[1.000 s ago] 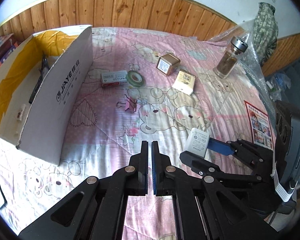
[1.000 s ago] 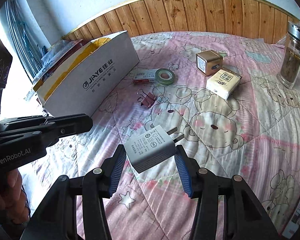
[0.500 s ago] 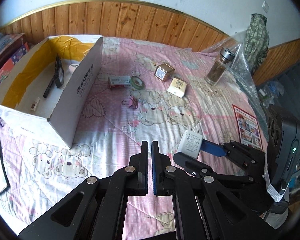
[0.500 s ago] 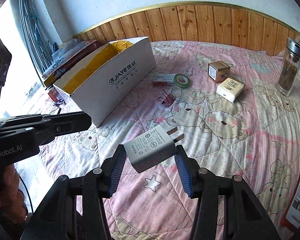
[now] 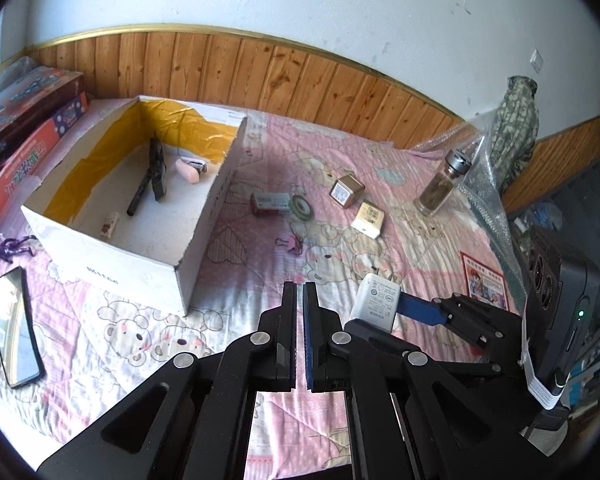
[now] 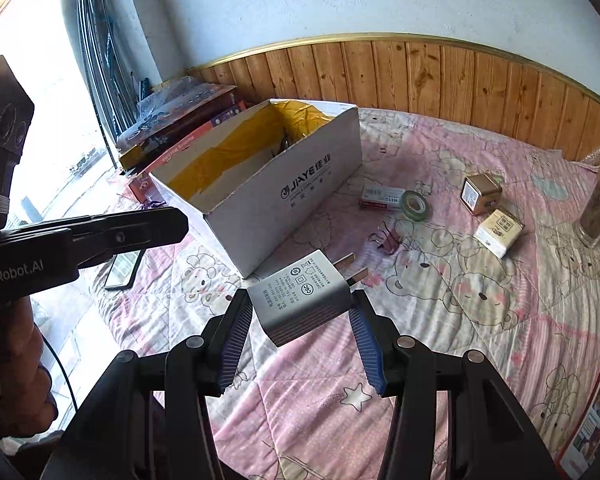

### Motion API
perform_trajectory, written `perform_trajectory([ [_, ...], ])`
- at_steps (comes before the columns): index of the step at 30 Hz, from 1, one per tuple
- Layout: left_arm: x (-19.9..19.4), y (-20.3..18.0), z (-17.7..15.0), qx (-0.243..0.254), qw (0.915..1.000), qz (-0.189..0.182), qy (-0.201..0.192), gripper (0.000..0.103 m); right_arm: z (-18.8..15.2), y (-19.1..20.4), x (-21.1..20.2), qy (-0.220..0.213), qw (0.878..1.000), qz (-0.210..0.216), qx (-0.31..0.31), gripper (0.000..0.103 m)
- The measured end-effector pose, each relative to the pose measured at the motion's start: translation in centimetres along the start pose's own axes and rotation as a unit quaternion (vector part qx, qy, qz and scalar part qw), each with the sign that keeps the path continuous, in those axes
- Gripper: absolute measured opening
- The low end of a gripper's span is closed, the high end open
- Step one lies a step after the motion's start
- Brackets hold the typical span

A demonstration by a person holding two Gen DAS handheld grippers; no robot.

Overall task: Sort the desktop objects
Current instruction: 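Carry the charger plug over the cardboard box with the right tool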

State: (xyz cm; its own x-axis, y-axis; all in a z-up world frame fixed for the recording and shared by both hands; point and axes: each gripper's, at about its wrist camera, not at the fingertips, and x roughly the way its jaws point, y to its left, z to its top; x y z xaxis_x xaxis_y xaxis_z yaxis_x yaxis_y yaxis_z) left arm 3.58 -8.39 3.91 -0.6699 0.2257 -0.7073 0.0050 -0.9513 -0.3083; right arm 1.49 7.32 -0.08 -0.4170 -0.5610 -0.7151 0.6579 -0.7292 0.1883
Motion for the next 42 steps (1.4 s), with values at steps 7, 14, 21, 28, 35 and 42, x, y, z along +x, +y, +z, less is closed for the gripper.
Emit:
perform_trajectory([
  [7, -1.1, 2.5, 2.0, -0.015, 0.9997, -0.001, -0.021, 0.002, 3.0, 1.2, 0.8, -0.002, 1.0, 0.019, -0.009, 0.052],
  [14, -1.4, 4.9, 3.9, -0.025, 0.9992, 0.004, -0.032, 0.002, 6.0, 2.4, 2.1, 0.0, 0.999, 0.034, -0.023, 0.052],
  [21, -1.8, 7.2, 5.6, -0.031, 0.9984, 0.014, -0.045, 0.002, 8.7, 3.6, 3.3, 0.001, 0.998, 0.051, -0.035, 0.052],
  [28, -1.7, 10.2, 6.6, -0.057, 0.9972, 0.022, -0.044, 0.002, 10.8, 4.8, 4.8, 0.006, 0.997, 0.059, -0.056, 0.052],
  [35, -1.3, 13.4, 7.4, -0.08, 0.9953, 0.036, -0.041, 0.002, 12.8, 6.1, 6.5, 0.014, 0.995, 0.069, -0.076, 0.052],
  [42, 0.5, 16.0, 8.8, -0.092, 0.9947, 0.04, -0.02, 0.002, 14.9, 7.4, 8.8, 0.027, 0.991, 0.06, -0.114, 0.052],
])
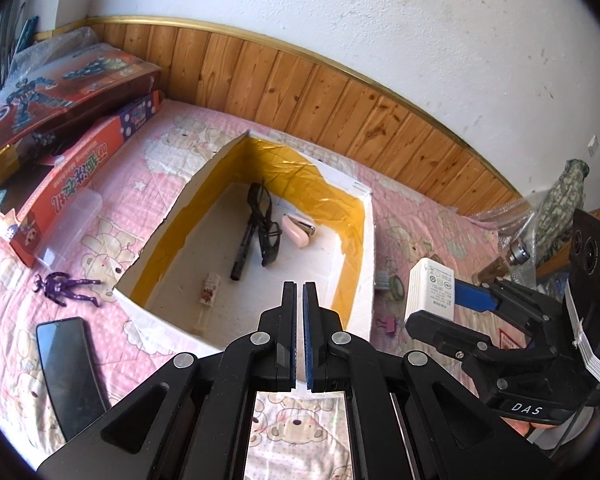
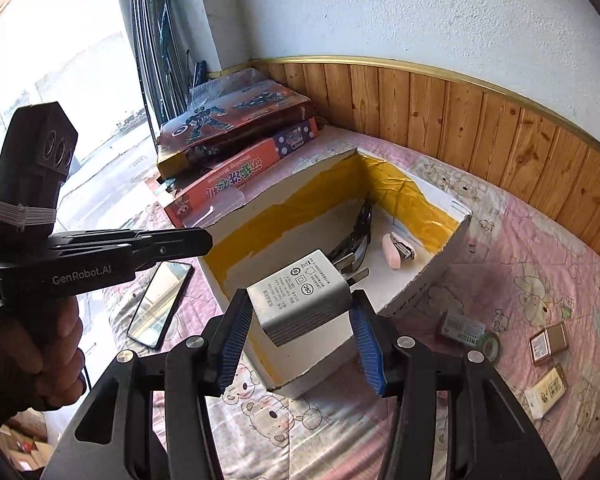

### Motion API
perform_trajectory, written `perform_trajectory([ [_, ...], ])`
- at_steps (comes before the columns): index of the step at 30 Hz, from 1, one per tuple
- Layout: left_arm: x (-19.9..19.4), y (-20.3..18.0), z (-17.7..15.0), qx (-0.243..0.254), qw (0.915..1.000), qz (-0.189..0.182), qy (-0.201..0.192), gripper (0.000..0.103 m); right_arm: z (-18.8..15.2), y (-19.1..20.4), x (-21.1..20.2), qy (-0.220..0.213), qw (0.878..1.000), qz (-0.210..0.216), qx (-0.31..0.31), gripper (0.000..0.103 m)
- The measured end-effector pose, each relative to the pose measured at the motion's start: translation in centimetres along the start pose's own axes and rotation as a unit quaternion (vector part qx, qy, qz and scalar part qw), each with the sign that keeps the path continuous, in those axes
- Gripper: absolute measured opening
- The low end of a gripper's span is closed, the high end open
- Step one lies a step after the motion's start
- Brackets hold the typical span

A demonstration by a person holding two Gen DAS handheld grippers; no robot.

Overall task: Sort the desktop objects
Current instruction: 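Carry the charger plug over the cardboard box with the right tool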

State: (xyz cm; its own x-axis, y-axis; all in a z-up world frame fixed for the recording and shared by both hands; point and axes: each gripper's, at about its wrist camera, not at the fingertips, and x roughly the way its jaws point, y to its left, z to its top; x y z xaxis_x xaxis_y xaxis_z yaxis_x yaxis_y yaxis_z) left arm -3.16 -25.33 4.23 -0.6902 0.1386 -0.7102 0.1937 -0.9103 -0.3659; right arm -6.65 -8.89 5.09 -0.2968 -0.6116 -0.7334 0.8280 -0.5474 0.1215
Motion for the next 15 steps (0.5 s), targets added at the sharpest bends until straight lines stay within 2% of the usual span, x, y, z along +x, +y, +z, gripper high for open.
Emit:
perform_trajectory([
  [15, 7.6, 1.1, 2.0, 0.016, 0.9956, 0.006, 0.092, 0.002, 1.9, -1.3, 7.5, 0.086, 0.994, -0.026, -0.06, 0.052],
])
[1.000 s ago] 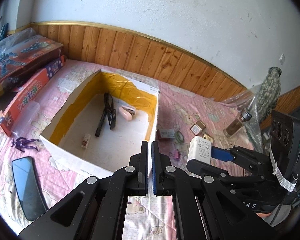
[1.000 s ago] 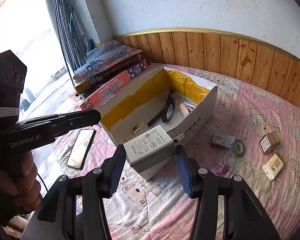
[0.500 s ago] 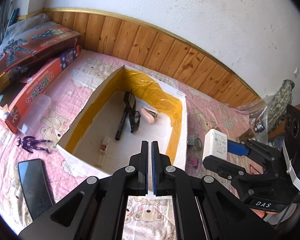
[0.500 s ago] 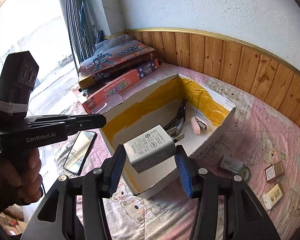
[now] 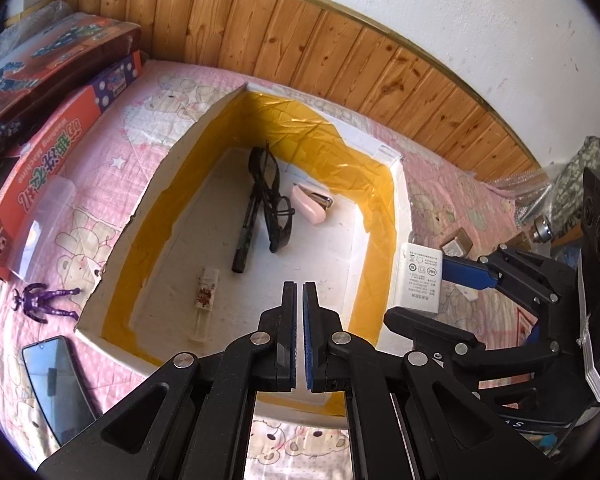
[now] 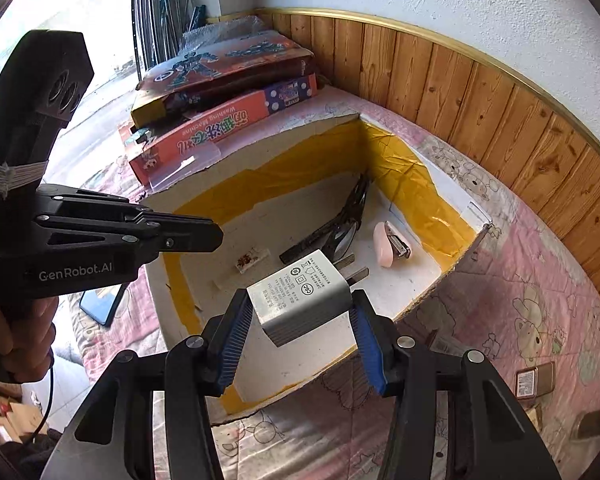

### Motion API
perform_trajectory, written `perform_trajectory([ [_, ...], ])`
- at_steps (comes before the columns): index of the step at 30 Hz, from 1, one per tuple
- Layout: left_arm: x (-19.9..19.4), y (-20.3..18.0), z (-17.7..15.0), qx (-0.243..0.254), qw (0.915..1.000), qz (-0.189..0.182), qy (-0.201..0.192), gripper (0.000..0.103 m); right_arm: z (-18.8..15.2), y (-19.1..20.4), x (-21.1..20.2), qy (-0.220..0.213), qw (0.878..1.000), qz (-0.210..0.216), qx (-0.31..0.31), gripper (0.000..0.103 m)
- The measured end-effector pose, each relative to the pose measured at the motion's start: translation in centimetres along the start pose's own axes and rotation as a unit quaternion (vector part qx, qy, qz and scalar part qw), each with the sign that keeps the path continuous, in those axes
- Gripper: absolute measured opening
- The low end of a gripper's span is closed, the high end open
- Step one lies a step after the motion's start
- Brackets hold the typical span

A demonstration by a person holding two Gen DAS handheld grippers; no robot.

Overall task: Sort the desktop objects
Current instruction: 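Carry the charger plug over the cardboard box with the right tool, then open the right tool to drop the charger plug into the box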

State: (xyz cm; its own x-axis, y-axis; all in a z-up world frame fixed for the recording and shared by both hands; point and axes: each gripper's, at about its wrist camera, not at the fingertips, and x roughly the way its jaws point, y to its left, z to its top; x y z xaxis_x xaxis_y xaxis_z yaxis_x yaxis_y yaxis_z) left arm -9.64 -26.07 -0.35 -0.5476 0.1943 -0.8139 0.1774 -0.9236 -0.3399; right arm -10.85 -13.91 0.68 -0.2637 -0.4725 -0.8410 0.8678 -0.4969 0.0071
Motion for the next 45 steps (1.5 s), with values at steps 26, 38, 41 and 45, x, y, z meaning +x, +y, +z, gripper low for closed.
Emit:
perform_trajectory([
  [26, 8.2, 0.8, 0.1, 0.018, 0.9915, 0.033, 0.125, 0.003, 1.3, -1.6, 9.5, 0.142, 0.986, -0.016, -0.09, 0.052],
  [38, 7.5, 1.2, -0.3, 0.005, 0.9909, 0.044, 0.127, 0.031, 1.5, -2.2, 8.2, 0.129, 0.989, -0.014, -0.073, 0.053],
  [41, 6.7, 1.1, -0.4, 0.004, 0.9914, 0.047, 0.122, 0.031, 1.5, -2.2, 7.4, 0.123, 0.99, -0.015, -0.069, 0.053],
  [45, 5.3, 0.9, -0.3, 0.003, 0.9926, 0.049, 0.111, 0.032, 1.4, -2.1, 6.1, 0.112, 0.992, -0.015, -0.063, 0.053],
])
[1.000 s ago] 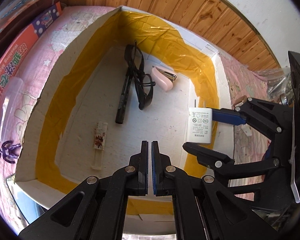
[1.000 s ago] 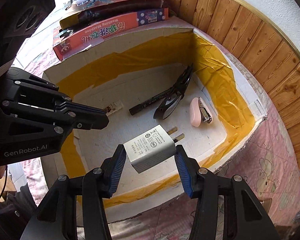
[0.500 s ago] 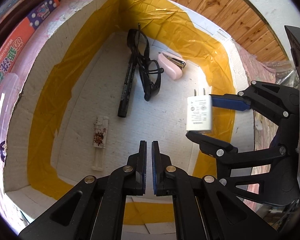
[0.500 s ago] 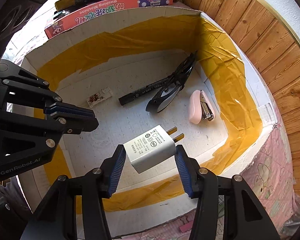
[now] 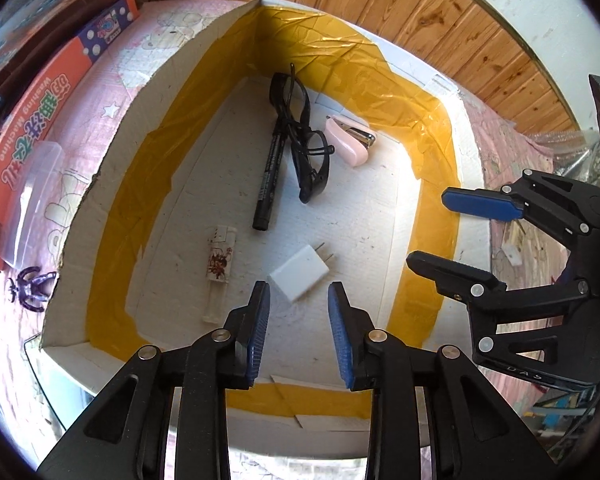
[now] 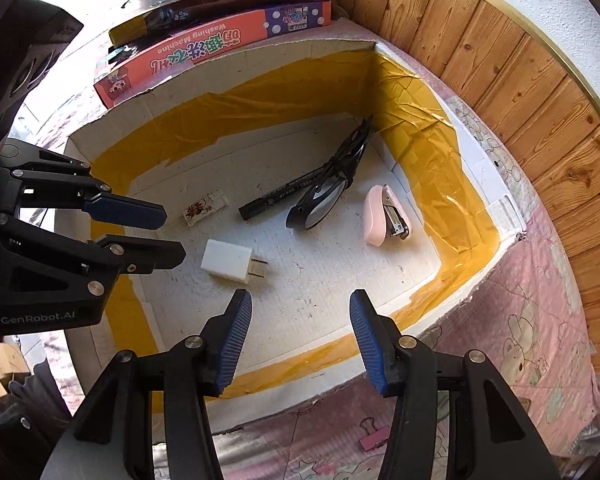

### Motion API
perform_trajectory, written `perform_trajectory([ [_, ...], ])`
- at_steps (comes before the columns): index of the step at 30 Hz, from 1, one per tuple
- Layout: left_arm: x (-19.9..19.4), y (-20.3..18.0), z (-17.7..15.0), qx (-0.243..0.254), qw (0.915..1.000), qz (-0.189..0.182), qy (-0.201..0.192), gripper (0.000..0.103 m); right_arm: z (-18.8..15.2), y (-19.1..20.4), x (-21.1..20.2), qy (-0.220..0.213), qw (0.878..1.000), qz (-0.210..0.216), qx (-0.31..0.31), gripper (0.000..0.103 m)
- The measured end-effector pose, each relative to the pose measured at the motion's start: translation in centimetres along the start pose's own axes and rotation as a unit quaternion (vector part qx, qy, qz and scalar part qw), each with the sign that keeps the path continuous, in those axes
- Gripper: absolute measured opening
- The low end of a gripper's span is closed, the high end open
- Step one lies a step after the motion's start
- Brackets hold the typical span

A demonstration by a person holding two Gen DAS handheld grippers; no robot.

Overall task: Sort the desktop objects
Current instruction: 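Open the right tool to drop the charger plug into the box, then move both tools back over the remaining items on the bedspread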

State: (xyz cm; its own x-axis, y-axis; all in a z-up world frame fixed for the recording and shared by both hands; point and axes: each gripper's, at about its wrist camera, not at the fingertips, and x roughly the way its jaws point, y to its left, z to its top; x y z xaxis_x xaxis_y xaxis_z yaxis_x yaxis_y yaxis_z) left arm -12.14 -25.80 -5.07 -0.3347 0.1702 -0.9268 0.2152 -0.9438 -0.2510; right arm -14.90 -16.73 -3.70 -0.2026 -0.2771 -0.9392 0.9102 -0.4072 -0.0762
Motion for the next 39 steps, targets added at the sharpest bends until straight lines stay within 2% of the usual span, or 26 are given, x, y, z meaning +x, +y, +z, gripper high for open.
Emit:
perform_trajectory([
  [5, -1.3, -0.5, -0.2, 0.001, 1.0, -0.007, -0.006, 0.042, -0.4, 0.2, -1.6, -0.013, 1.0, 0.005, 0.008, 0.055],
  [9, -1.8, -0.2, -0.3, -0.026, 0.999, -0.036, 0.002, 0.046, -0.8, 0.4, -2.7, -0.022, 0.999, 0.02, 0.019, 0.056],
  [13, -2.3, 0.1, -0.5, -0.054, 0.9967, -0.059, 0.009, 0.046, -1.3, 0.0, -3.7, -0.034, 0.996, 0.064, 0.053, 0.056],
  [17, -2.9, 0.3, -1.0, -0.069, 0.9948, -0.074, 0.009, 0.046, -1.9, -0.7, -4.6, -0.046, 0.988, 0.113, 0.099, 0.056],
  [22, -4.4, -0.5, -1.7, -0.051, 0.9962, -0.069, -0.012, 0.046, -3.2, -2.5, -8.0, -0.077, 0.979, 0.144, 0.124, 0.056],
  [27, -6.3, -2.6, -2.5, -0.004, 0.9959, -0.07, -0.057, 0.046, -5.6, -4.1, -11.7, -0.107, 0.983, 0.106, 0.106, 0.056],
  [31, -8.2, -4.5, -3.6, 0.044, 0.9914, -0.063, -0.105, 0.046, -8.6, -4.7, -13.2, -0.136, 0.984, 0.05, 0.106, 0.054],
  [35, -9.4, -6.4, -5.0, 0.088, 0.9833, -0.058, -0.148, 0.046, -12.2, -4.5, -13.1, -0.166, 0.977, 0.015, 0.135, 0.051],
  [39, -9.2, -8.3, -6.7, 0.113, 0.9786, -0.066, -0.159, 0.046, -16.2, -4.3, -11.5, -0.18, 0.967, 0.012, 0.181, 0.045],
])
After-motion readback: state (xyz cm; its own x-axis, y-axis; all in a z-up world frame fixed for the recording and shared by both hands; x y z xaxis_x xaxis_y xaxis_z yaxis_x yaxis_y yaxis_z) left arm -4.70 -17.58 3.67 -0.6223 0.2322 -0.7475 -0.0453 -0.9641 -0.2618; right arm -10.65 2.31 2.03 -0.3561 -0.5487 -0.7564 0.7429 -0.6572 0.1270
